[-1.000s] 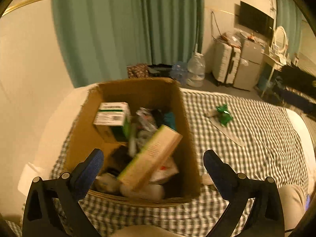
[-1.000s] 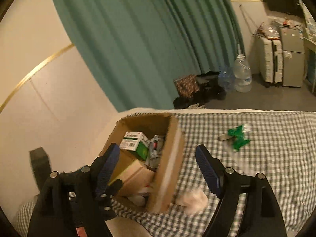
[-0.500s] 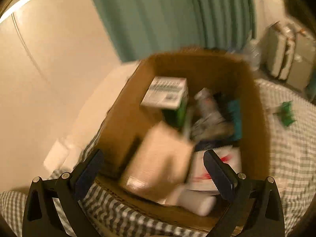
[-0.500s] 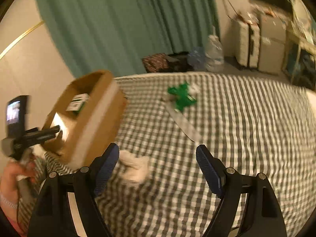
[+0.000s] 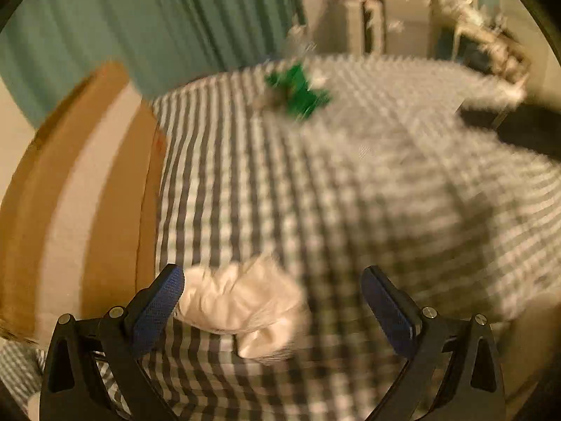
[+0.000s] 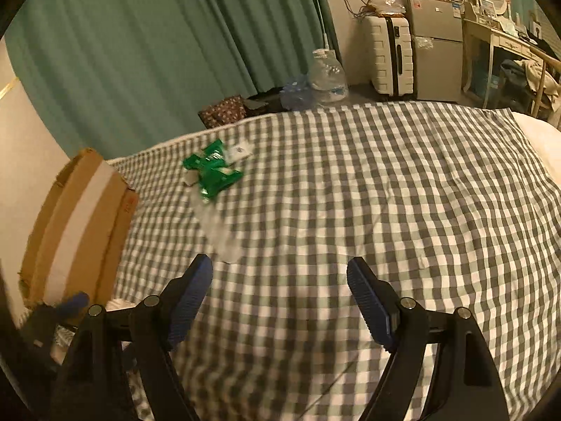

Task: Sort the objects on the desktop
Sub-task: 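Grasp the second white lace cloth with the left gripper while the right gripper grasps the white comb, then carry the lace cloth and comb over the cardboard box and open both grippers, then grasp the green snack packet with the right gripper while the left gripper grasps the white tube, then carry the tube and snack packet to the cardboard box and release both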

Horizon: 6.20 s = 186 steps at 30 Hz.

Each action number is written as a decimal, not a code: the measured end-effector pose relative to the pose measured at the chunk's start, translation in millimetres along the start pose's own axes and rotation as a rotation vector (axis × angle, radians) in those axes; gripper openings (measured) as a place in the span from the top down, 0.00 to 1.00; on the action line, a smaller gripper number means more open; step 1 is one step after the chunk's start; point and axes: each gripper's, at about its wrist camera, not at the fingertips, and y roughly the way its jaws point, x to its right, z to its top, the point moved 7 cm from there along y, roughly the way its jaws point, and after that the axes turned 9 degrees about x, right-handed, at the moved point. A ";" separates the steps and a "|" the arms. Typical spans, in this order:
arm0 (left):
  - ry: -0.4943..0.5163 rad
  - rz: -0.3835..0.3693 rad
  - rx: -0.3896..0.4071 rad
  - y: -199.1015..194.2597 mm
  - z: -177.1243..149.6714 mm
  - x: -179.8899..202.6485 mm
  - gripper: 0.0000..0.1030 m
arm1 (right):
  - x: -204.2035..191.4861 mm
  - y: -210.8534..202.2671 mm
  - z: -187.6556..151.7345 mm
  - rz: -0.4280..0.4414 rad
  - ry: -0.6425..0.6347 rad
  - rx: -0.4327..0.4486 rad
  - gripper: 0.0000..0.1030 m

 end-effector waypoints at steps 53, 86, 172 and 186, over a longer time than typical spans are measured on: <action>-0.420 0.013 0.156 -83.3 67.1 -277.5 0.83 | -313.2 -68.3 13.6 0.418 -0.227 -0.048 0.74; -0.355 -0.043 0.179 -99.6 70.0 -160.5 0.00 | -141.7 -71.6 34.0 0.053 -0.038 0.136 0.33; -0.398 -0.008 0.061 -73.8 14.9 -293.1 0.48 | -346.3 -6.3 21.0 0.396 -0.128 -0.094 0.38; -0.366 -0.031 0.345 -158.0 5.5 -228.1 0.00 | -236.6 -108.8 17.7 0.023 -0.049 0.252 0.00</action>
